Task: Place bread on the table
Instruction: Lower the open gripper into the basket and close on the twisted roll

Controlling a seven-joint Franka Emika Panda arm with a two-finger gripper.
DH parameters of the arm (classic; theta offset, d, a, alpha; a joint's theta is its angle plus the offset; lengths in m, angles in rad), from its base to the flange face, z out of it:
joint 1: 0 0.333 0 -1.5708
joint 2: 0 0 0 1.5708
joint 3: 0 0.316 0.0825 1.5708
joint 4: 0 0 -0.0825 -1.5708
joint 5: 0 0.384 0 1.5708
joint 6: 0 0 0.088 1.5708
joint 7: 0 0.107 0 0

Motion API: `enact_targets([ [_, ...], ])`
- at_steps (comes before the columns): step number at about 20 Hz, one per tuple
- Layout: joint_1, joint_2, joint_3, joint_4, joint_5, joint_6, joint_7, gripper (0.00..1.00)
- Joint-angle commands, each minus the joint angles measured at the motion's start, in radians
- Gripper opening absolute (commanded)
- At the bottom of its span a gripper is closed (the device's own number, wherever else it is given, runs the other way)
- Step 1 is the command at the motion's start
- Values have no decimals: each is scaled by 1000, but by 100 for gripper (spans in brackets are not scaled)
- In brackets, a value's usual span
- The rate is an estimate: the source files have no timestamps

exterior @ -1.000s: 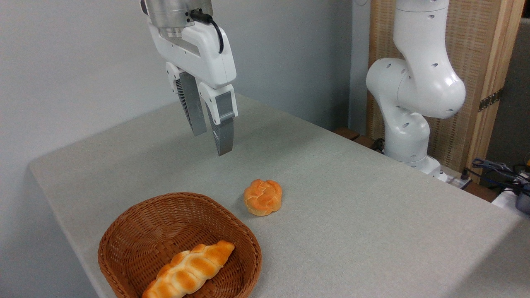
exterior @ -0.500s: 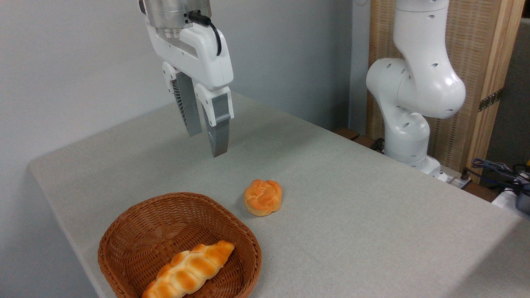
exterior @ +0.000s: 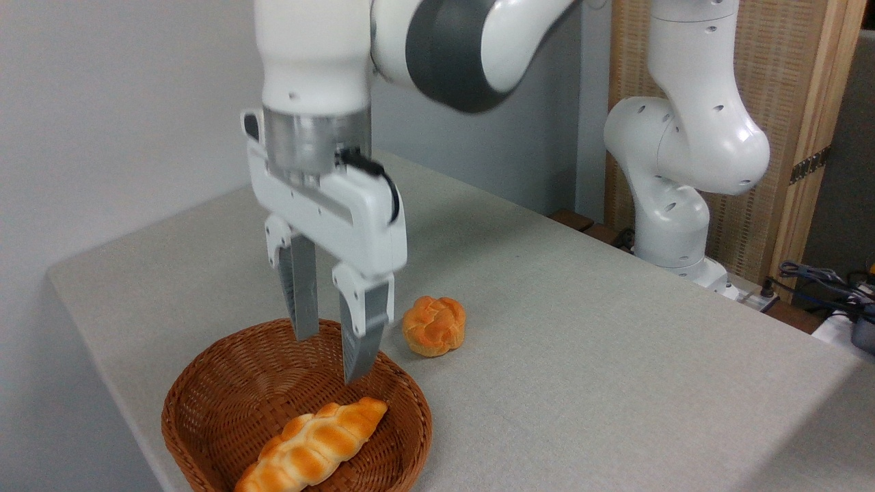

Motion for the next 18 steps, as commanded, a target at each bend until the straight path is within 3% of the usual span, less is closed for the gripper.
enact_targets([
  [1, -3, 77, 3, -3, -10, 82, -20, 100],
  [7, -5, 136, 3, -3, -9, 159, -46, 100],
  [15, -5, 199, -8, -3, -19, 167, -55, 98],
  [16, -5, 205, -9, -3, -21, 167, -55, 84],
  [17, -5, 203, -9, -3, -27, 167, -51, 50],
  [18, -5, 203, -9, -3, -47, 165, -41, 33],
])
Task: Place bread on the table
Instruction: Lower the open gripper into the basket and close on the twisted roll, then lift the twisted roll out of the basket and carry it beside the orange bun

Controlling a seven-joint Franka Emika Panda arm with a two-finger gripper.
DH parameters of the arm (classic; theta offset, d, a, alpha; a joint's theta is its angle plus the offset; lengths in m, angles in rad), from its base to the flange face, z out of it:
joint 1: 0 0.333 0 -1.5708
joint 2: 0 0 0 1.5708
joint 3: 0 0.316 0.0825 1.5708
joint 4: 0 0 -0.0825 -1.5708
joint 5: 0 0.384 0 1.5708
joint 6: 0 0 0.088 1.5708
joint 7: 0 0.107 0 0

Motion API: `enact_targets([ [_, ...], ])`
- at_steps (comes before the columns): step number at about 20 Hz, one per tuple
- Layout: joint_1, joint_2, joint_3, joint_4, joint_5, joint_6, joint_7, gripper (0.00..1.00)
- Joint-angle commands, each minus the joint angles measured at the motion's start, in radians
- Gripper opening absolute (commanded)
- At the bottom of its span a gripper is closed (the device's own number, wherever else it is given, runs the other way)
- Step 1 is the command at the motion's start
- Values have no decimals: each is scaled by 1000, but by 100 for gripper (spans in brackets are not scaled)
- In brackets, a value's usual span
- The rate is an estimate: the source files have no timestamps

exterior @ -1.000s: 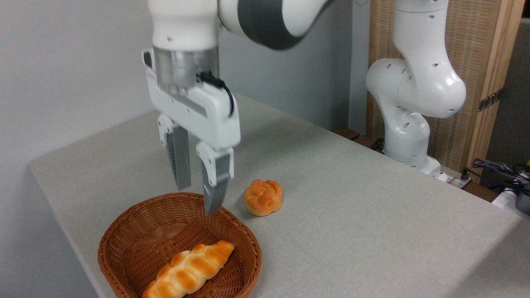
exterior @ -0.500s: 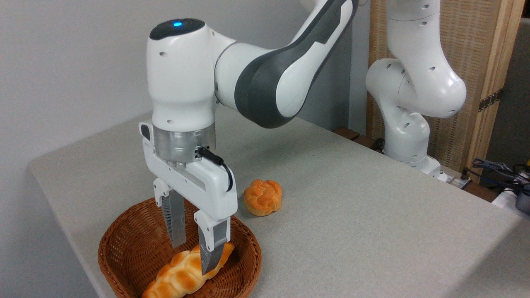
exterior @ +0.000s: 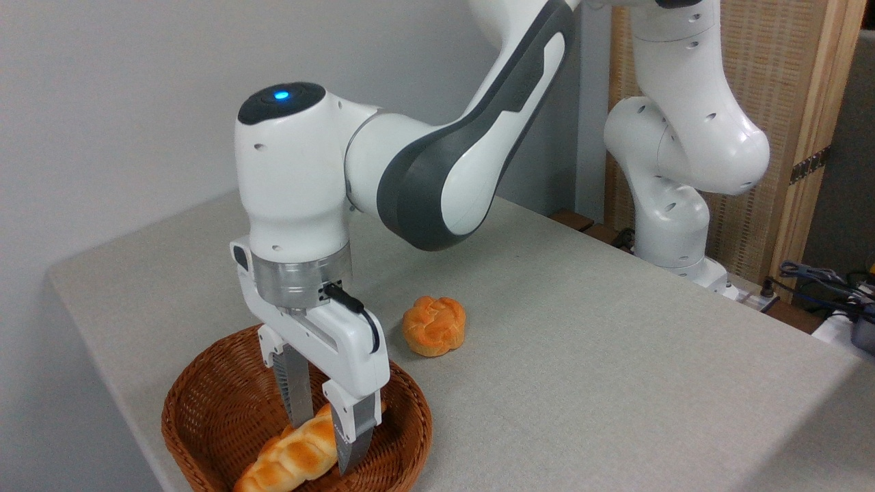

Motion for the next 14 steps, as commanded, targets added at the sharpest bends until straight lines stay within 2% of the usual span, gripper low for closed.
enact_targets([
  [1, -2, 7, -1, 5, -46, 12, -4, 28],
  [11, -2, 4, -1, 8, -49, 4, -5, 24],
  [14, -2, -19, 1, 15, -51, -23, -7, 23],
])
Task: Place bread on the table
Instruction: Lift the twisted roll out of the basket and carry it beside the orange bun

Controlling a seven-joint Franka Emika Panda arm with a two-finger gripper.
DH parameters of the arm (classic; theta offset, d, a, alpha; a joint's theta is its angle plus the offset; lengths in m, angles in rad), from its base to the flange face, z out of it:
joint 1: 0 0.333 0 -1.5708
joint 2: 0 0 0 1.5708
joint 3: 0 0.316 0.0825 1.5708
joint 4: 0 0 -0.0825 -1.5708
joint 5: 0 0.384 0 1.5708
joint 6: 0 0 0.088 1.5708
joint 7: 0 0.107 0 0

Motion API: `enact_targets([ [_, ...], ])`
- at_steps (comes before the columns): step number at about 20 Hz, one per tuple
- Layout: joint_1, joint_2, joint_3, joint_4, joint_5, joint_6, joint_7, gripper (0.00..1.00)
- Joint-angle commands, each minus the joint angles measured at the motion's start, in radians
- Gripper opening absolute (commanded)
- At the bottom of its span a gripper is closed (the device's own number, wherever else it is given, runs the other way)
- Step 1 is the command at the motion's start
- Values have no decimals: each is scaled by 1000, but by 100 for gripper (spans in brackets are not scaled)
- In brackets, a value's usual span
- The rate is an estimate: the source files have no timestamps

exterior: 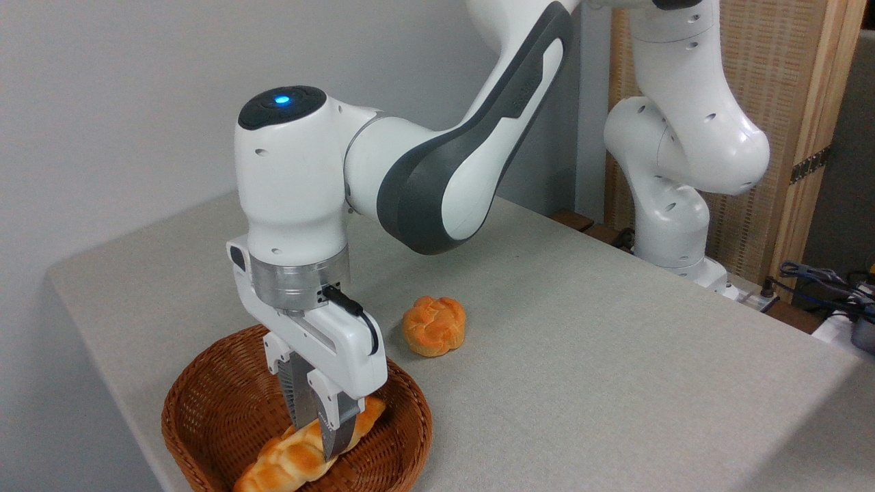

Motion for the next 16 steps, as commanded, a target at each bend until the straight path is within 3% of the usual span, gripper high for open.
enact_targets([
  [1, -2, -29, 9, 20, -23, -48, -7, 23],
  [4, 1, -38, 27, 84, -133, -118, -10, 23],
  [5, 1, -40, 44, 103, -144, -169, -9, 23],
  [10, 1, -115, 56, 132, -145, -318, 19, 23],
  [14, 1, -202, 76, 101, -139, -470, 149, 23],
  [16, 1, -283, 78, 4, -127, -493, 242, 23],
])
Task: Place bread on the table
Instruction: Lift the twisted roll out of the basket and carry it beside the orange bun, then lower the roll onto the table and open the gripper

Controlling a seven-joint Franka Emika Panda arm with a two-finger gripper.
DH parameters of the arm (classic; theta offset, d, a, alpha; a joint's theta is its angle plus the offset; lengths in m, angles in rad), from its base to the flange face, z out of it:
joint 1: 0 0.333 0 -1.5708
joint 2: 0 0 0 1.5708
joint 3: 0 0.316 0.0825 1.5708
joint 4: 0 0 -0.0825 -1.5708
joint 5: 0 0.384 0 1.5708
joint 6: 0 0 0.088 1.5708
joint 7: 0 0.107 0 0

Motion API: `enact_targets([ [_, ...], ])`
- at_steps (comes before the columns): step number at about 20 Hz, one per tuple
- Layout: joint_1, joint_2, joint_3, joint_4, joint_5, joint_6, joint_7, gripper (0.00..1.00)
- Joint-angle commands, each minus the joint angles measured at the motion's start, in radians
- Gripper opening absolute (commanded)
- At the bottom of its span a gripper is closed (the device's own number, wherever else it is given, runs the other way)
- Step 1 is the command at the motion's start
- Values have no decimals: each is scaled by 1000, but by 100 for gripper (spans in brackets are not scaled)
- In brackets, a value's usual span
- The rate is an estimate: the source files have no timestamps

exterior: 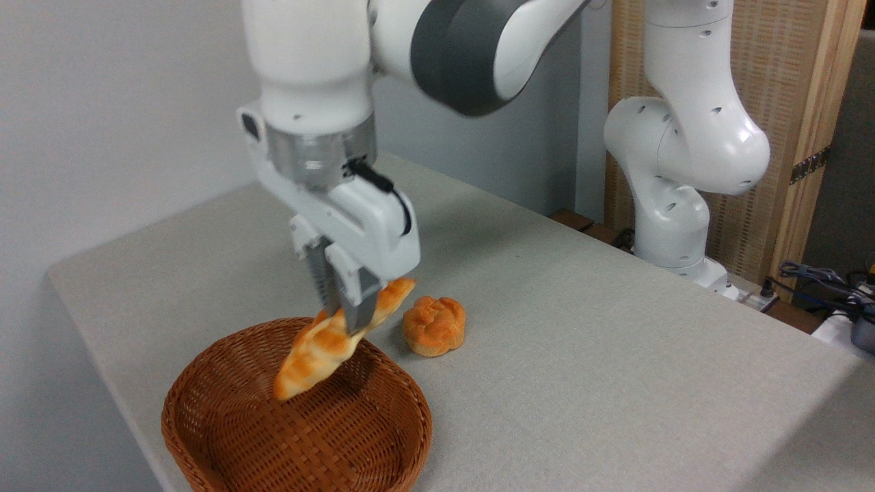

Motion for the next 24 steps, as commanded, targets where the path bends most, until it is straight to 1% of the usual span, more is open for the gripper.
enact_targets([
  [1, -4, -171, 20, -195, 28, -41, 186, 23],
  [2, -5, -228, 20, -271, 77, -41, 236, 24],
  [3, -7, -278, 20, -353, 136, -41, 270, 24],
  [4, -7, -314, 21, -426, 201, -31, 281, 26],
  [5, -7, -329, 23, -471, 267, -22, 284, 28],
  [6, -9, -328, 36, -487, 320, -16, 284, 32],
  [7, -9, -325, 44, -491, 341, -4, 284, 39],
  [8, -10, -322, 47, -498, 342, 19, 284, 43],
  [9, -10, -320, 65, -505, 342, 48, 284, 54],
  [10, -10, -319, 78, -513, 344, 76, 283, 78],
  [11, -10, -319, 79, -521, 343, 109, 281, 97],
  [12, -10, -319, 82, -524, 336, 148, 278, 100],
  [13, -10, -319, 95, -524, 318, 186, 271, 100],
  [14, -10, -319, 101, -524, 283, 211, 271, 100],
  [15, -10, -319, 102, -524, 261, 214, 272, 100],
  [19, -10, -317, 102, -527, 261, 202, 277, 100],
  [24, -12, -317, 102, -536, 267, 121, 285, 100],
])
